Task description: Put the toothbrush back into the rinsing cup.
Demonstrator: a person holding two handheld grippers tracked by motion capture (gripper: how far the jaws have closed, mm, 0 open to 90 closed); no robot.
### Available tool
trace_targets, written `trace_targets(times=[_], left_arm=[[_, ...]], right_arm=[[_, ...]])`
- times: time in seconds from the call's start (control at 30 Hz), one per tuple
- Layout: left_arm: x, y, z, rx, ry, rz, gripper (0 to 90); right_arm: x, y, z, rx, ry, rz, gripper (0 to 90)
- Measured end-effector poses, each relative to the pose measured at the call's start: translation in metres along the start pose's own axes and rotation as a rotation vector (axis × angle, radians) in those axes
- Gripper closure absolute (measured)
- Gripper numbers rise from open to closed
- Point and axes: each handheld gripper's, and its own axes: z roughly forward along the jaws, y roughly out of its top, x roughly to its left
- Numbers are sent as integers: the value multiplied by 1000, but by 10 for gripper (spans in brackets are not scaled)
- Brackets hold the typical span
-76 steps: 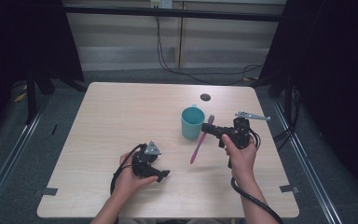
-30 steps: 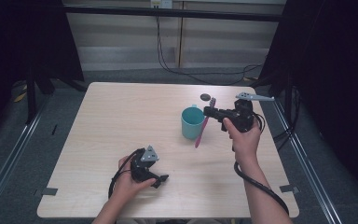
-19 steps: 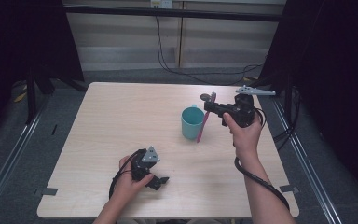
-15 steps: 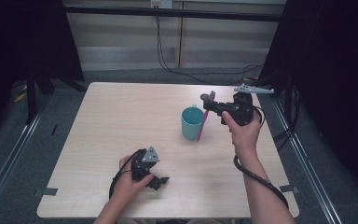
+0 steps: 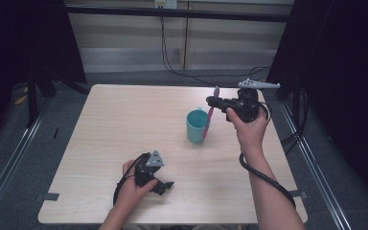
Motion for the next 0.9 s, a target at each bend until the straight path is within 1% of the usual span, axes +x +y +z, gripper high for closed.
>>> trace_targets(times=[0.1,0.2,0.4,0.7,0.9], left_arm=[[0,0,0,0,-1,-1,4],[0,0,0,0,0,0,4],[0,0,0,2,2,3,5],[0,0,0,1,4,5,6],[0,0,0,1,4,5,7]], right_arm=[[1,4,0,-7,-7,-9,852],[1,7,2,-16,-3,-8,852],[-1,15,4,-27,-20,-16,852],[-3,24,7,-24,-48,-46,852],[-4,26,13,-16,-71,-69,852]])
